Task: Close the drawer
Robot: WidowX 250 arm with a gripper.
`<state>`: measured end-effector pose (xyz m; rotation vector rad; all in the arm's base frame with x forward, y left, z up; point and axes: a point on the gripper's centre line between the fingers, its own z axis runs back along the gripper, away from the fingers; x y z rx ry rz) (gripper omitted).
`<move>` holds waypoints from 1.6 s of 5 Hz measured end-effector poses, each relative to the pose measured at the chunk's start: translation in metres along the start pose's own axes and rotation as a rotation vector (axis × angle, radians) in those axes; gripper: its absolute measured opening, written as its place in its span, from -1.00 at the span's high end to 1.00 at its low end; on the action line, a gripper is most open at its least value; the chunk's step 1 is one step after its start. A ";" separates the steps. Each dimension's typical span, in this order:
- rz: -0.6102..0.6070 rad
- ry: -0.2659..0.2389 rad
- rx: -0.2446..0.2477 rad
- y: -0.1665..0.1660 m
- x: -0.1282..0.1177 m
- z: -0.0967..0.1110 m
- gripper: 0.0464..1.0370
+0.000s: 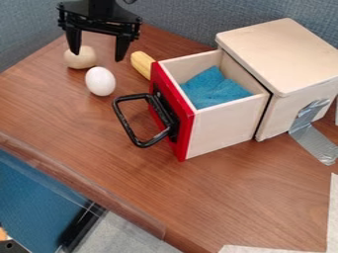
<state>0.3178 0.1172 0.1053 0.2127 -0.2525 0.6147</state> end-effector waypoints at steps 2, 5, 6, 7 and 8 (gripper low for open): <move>-0.074 0.053 0.013 0.001 -0.014 -0.016 -0.93; -0.561 0.130 -0.117 0.002 -0.043 -0.007 -0.93; -0.822 0.159 -0.099 0.002 -0.050 -0.005 -0.93; -1.019 0.106 -0.078 0.011 -0.053 -0.009 -0.93; -1.049 0.137 -0.030 0.022 -0.075 -0.022 -0.93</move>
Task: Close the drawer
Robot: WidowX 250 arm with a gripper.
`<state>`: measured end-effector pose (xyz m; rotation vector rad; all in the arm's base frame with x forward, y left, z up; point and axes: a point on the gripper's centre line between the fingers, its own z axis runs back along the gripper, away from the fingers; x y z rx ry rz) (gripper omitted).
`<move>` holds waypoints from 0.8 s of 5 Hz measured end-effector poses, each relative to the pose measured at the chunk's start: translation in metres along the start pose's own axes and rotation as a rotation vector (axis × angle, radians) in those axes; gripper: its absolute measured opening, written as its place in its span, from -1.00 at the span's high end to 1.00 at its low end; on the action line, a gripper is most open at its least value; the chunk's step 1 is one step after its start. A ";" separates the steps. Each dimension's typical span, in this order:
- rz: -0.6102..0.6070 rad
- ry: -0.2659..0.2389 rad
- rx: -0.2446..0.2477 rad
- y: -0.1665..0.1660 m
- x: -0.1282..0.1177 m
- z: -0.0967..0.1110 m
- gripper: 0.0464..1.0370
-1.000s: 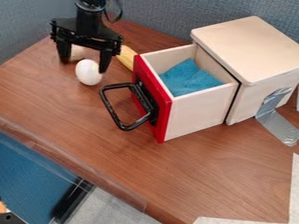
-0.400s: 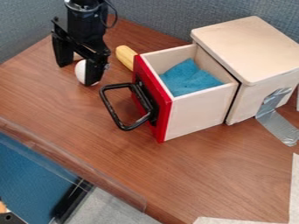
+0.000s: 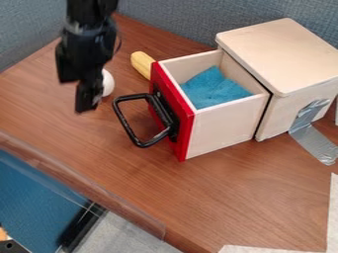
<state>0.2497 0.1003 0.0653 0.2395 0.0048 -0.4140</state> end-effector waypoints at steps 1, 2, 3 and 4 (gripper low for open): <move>0.060 -0.013 0.002 -0.018 -0.013 0.002 -0.93; 0.193 0.004 -0.057 -0.036 -0.022 0.005 -0.93; 0.287 -0.009 -0.091 -0.045 -0.014 0.008 -0.93; 0.368 -0.020 -0.100 -0.046 0.011 0.009 -0.93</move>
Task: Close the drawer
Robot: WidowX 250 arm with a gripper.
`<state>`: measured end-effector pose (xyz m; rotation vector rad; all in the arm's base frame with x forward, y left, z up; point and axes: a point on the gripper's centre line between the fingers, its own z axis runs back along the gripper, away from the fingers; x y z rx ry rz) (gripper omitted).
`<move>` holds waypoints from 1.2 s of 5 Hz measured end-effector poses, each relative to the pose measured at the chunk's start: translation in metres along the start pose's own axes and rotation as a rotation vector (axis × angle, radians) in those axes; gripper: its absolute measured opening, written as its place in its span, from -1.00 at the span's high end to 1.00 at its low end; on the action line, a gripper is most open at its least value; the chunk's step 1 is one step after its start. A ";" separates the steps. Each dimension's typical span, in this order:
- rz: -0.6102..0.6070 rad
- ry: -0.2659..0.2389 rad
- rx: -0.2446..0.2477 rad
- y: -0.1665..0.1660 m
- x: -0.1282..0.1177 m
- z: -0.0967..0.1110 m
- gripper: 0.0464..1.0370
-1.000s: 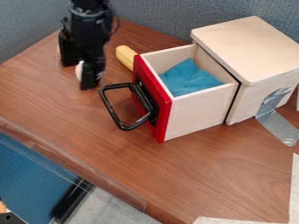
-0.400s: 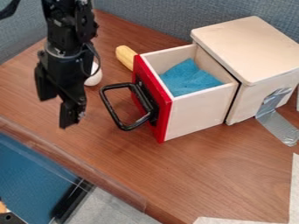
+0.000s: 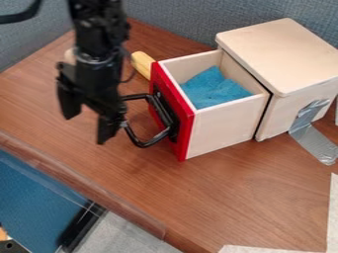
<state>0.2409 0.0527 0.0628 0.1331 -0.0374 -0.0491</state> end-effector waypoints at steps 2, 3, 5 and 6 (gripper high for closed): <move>0.044 0.017 0.075 0.002 0.030 -0.011 -0.93; 0.036 0.009 0.098 0.001 0.032 -0.011 -0.93; 0.095 0.040 0.048 -0.015 0.064 -0.009 -0.93; 0.132 0.011 0.028 -0.016 0.084 -0.003 -0.93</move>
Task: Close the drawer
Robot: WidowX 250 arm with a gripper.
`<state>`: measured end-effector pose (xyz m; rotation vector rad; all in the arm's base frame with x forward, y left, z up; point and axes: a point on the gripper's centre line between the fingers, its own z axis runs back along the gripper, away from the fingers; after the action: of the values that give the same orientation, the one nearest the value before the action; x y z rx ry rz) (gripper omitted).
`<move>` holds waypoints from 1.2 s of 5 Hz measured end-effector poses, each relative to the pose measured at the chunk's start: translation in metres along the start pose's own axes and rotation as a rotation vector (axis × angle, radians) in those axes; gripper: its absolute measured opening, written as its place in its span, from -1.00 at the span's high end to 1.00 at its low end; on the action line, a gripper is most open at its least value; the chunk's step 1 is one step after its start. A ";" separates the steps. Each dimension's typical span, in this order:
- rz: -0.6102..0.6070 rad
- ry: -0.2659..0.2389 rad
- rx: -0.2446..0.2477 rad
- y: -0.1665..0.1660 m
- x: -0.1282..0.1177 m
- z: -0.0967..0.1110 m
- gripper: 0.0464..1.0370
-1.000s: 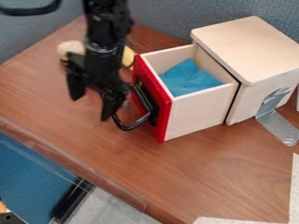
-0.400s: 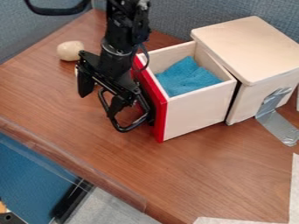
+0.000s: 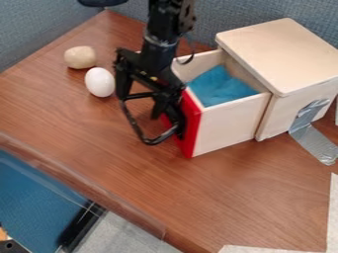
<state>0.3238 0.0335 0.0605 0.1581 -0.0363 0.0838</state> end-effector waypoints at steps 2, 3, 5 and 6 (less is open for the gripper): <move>0.054 -0.046 -0.038 0.039 -0.011 0.020 -0.93; 0.052 -0.042 -0.079 0.031 -0.012 0.021 -0.93; 0.060 0.016 -0.116 -0.006 0.001 -0.004 -0.93; 0.075 0.021 -0.153 -0.017 0.009 -0.007 -0.93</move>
<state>0.3347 0.0191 0.0512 0.0032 -0.0277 0.1571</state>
